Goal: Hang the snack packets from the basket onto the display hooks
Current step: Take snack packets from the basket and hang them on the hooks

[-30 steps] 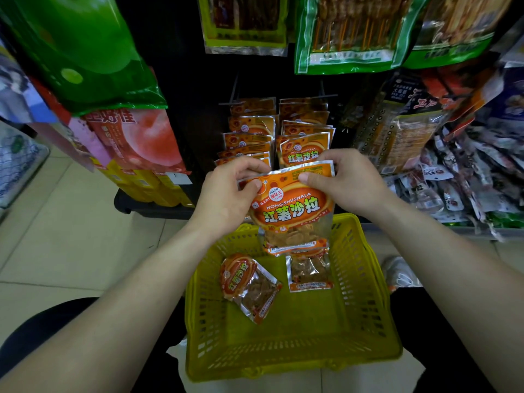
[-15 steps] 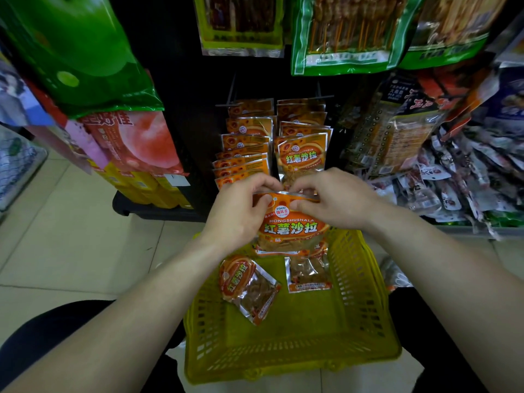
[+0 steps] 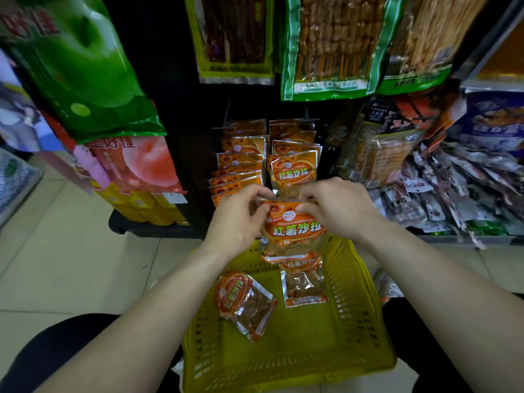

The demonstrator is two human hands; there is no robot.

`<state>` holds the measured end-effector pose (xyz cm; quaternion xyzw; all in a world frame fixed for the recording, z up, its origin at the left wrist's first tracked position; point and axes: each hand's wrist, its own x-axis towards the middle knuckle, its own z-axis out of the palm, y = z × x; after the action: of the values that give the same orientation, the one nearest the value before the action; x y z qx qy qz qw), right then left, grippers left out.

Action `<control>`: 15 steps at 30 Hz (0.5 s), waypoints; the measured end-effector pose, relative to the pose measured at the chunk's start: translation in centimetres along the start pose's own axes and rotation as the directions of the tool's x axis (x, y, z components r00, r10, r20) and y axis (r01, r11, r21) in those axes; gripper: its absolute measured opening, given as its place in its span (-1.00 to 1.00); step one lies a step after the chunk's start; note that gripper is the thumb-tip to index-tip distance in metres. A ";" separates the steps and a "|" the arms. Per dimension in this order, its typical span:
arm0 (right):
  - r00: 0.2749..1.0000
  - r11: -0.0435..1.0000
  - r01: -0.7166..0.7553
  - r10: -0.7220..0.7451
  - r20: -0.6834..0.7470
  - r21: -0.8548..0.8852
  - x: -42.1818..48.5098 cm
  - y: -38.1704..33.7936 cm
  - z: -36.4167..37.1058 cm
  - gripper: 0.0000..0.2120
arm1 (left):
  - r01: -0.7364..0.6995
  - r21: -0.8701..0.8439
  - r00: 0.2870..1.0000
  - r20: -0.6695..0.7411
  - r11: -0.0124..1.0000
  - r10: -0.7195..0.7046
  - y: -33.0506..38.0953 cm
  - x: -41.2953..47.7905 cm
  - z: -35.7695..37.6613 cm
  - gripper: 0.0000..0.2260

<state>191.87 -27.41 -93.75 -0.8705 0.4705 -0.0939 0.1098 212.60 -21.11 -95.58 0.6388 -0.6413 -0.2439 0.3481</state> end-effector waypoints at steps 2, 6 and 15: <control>0.996 0.999 -0.027 0.025 -0.091 -0.027 0.0 0.7 -0.9 -0.85 | 0.046 -0.016 0.998 -0.035 0.999 -0.046 -0.3 0.2 -0.4 -0.79; 0.973 0.996 -0.084 0.074 -0.220 -0.036 1.3 2.5 -2.4 -0.82 | 0.136 -0.005 0.990 0.029 0.991 -0.136 -1.5 0.4 -0.9 -0.83; 0.991 0.987 -0.131 0.130 -0.020 -0.090 8.1 6.1 1.7 -0.82 | 0.176 0.117 0.966 0.170 0.977 -0.194 -5.0 3.3 2.6 -0.90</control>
<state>191.81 -37.32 -96.60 -0.8413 0.5310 -0.0710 0.0725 214.10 -25.05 -100.61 0.6879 -0.6191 -0.2997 0.2316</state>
